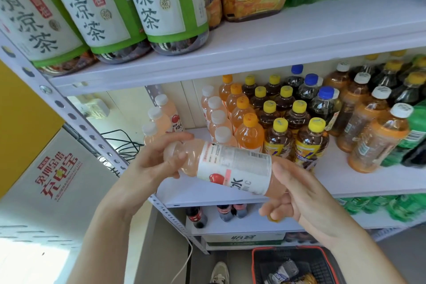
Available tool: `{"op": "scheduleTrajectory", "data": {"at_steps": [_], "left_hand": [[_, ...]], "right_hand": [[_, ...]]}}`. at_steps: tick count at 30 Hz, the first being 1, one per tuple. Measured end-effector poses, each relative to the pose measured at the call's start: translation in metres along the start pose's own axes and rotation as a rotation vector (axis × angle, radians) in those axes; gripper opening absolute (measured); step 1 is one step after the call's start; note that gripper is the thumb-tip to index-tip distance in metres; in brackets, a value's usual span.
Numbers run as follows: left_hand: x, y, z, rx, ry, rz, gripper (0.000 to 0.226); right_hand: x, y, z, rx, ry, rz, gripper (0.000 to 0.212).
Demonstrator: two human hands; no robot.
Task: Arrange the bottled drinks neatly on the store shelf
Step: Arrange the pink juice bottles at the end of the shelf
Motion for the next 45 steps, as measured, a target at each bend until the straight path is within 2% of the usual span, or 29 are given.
{"op": "scheduleTrajectory", "data": {"at_steps": [3,7,14,16,20,24,27,29,31,33,35,39,45], "left_hand": [[0.0,-0.003,-0.005,-0.132,0.006,0.036,0.039],[0.004,-0.002,-0.007,-0.052,0.097,0.025,0.03],[0.003,0.003,-0.005,-0.009,0.132,0.044,0.033],[0.002,0.003,-0.005,0.024,0.172,0.036,0.028],[0.001,0.003,-0.005,0.177,0.283,0.039,0.026],[0.001,0.003,-0.007,0.286,0.369,0.008,0.015],[0.005,0.009,-0.01,0.623,0.379,0.06,0.014],[0.014,0.012,-0.011,0.872,0.37,0.126,0.025],[0.029,0.008,-0.012,1.005,0.365,0.144,0.034],[0.051,-0.002,-0.014,1.064,0.36,0.123,0.036],[0.078,-0.014,-0.014,1.092,0.352,0.102,0.034],[0.144,-0.044,-0.009,1.13,0.313,0.017,0.035],[0.217,-0.075,-0.005,1.17,0.308,-0.141,0.033]], "right_hand": [[0.003,0.007,-0.006,0.025,0.075,0.095,0.07],[0.005,0.012,-0.007,0.004,0.04,0.201,0.073],[0.01,0.015,-0.008,-0.032,0.009,0.242,0.078],[0.012,0.017,-0.008,-0.066,0.043,0.204,0.078],[0.021,0.024,0.0,-0.131,0.052,0.063,0.059],[0.032,0.036,0.004,-0.378,0.068,-0.024,0.045],[0.039,0.037,0.0,-0.728,0.16,-0.16,0.03],[0.04,0.031,0.0,-0.88,0.223,-0.308,0.029],[0.042,0.023,0.002,-1.043,0.262,-0.482,0.024],[0.045,0.014,0.006,-1.206,0.303,-0.631,0.029],[0.051,0.005,0.008,-1.308,0.337,-0.688,0.041],[0.066,-0.006,0.011,-1.441,0.403,-0.661,0.061],[0.086,-0.012,0.01,-1.533,0.428,-0.585,0.068]]}}
Point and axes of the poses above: each hand's wrist, its own x-axis towards the middle knuckle, its own z-axis out of the palm, y = z × x, the point moved 3 cm from there along x, towards the middle knuckle, and after that the axes turned 15 degrees about x, right-handed, at the moved point
